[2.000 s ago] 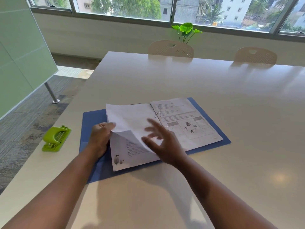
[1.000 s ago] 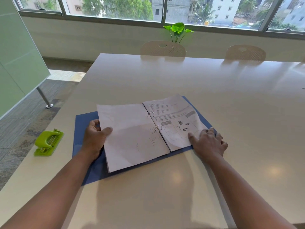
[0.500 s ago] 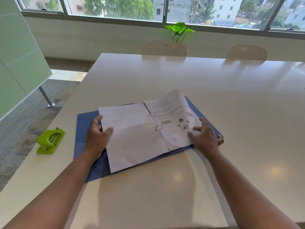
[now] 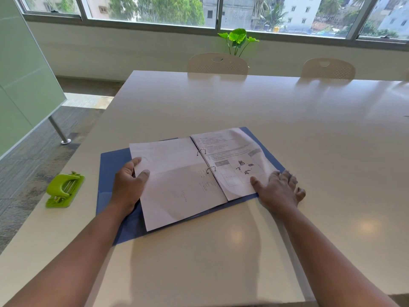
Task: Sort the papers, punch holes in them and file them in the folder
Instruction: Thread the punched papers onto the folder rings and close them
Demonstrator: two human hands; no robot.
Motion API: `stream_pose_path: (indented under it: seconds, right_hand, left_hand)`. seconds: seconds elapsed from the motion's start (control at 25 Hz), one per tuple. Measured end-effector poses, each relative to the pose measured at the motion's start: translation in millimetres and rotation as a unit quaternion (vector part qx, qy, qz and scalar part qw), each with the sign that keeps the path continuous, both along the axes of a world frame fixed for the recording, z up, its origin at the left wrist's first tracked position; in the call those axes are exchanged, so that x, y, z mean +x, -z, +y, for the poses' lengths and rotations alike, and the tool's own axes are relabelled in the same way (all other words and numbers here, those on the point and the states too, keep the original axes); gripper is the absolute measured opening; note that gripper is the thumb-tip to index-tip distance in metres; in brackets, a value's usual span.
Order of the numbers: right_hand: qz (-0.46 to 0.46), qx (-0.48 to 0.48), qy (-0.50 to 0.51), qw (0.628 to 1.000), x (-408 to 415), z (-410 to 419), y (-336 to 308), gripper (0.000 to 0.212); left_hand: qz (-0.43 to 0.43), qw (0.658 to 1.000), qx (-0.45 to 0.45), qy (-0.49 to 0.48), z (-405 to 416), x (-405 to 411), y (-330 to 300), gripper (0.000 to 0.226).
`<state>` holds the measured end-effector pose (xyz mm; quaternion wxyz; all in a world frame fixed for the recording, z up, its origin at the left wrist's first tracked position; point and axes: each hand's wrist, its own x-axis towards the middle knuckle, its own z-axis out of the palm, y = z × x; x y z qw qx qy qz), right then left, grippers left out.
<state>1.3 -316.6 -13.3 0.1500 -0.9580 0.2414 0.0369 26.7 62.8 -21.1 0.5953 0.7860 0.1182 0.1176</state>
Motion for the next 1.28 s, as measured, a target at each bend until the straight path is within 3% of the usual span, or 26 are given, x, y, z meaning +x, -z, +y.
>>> stream_pose_path:
  seconds: [0.12,0.24,0.4,0.48,0.72,0.84,1.04,1.28]
  right_hand:
    - [-0.021,0.005,-0.035,0.999,-1,4,-2,0.071]
    - [-0.134,0.06,-0.067,0.987,-3,8,-6,0.057]
    - [-0.266,0.262,-0.116,0.92,-7,34,-31,0.063]
    - [-0.307,0.298,-0.13,0.894,-5,49,-46,0.071]
    - [-0.349,0.264,-0.249,0.864,-17,96,-58,0.087]
    - [-0.344,0.234,-0.329,0.848,-21,117,-48,0.094]
    - [-0.338,0.172,-0.45,0.809,-30,146,-33,0.083]
    - [-0.277,0.146,-0.52,0.795,-32,158,-11,0.067]
  left_hand:
    - [-0.002,1.0,0.004,-0.001,0,0,1,0.048]
    - [-0.002,1.0,-0.013,0.007,1,-1,1,0.041]
    - [-0.002,0.999,-0.047,0.013,0,-2,1,0.027]
    - [0.004,0.998,-0.055,0.011,0,-2,2,0.023]
    - [0.02,0.996,-0.085,-0.009,-1,-2,-2,0.011]
    - [0.022,0.99,-0.14,-0.02,-4,-2,-7,0.033]
    - [0.036,0.983,-0.179,-0.028,-4,-3,-13,0.057]
    - [0.033,0.975,-0.22,-0.007,0,-4,-14,0.056]
